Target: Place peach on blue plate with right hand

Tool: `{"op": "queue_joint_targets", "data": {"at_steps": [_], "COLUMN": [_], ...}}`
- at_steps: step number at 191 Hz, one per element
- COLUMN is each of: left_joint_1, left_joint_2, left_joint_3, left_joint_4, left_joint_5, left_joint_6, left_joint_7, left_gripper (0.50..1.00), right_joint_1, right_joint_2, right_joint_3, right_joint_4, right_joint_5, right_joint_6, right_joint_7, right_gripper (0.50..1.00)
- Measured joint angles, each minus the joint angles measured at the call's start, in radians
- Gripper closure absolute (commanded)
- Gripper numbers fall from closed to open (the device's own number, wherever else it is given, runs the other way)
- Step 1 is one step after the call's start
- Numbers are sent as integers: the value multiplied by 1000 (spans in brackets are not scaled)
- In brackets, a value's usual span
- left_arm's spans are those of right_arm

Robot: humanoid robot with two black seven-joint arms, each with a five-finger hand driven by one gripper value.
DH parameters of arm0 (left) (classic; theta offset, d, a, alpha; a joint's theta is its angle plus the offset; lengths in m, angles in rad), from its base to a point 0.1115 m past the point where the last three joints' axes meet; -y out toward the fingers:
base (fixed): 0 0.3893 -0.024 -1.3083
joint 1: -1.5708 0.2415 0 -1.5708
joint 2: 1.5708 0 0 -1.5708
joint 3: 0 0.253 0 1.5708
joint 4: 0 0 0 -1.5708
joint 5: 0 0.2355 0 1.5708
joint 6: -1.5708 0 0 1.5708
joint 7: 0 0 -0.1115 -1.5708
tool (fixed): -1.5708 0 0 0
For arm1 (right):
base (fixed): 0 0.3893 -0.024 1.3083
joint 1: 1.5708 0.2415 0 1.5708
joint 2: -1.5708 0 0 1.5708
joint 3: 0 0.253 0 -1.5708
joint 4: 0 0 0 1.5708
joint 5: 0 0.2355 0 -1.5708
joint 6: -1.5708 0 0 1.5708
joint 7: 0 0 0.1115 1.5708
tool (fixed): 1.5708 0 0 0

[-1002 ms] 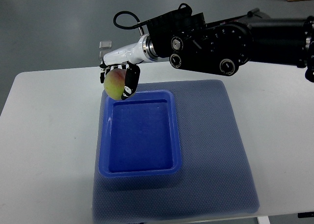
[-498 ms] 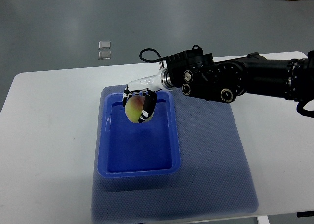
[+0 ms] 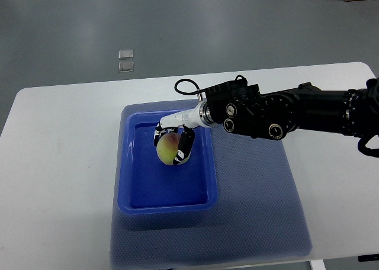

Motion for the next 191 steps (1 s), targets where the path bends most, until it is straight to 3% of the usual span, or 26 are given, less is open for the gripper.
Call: {"op": "queue_joint_targets", "data": {"at_steps": [21, 78, 124, 166, 191], "left_joint_1": [0, 0, 0, 0, 0], "left_joint_2": [0, 0, 0, 0, 0], "left_joint_3": [-1, -1, 1, 2, 2], "left_joint_4": [0, 1, 4, -1, -2], "left_joint_5": [0, 0, -1, 0, 0], "left_joint_6": [0, 0, 0, 0, 1], "left_joint_7": [0, 0, 0, 0, 0], "left_gripper": [500, 500, 500, 500, 500], "right_joint_1": [-5, 45, 89, -37, -203], "right_joint_2": [0, 0, -3, -182, -268], "right_joint_3": [0, 22, 213, 442, 699], "right_joint_4": [-1, -7, -8, -10, -10], "right_joint_5": [0, -1, 7, 18, 33], "right_joint_6": [2, 20, 33, 30, 23], "right_joint_7": [1, -2, -1, 1, 26], "right_gripper": [568, 568, 568, 568, 568]}}
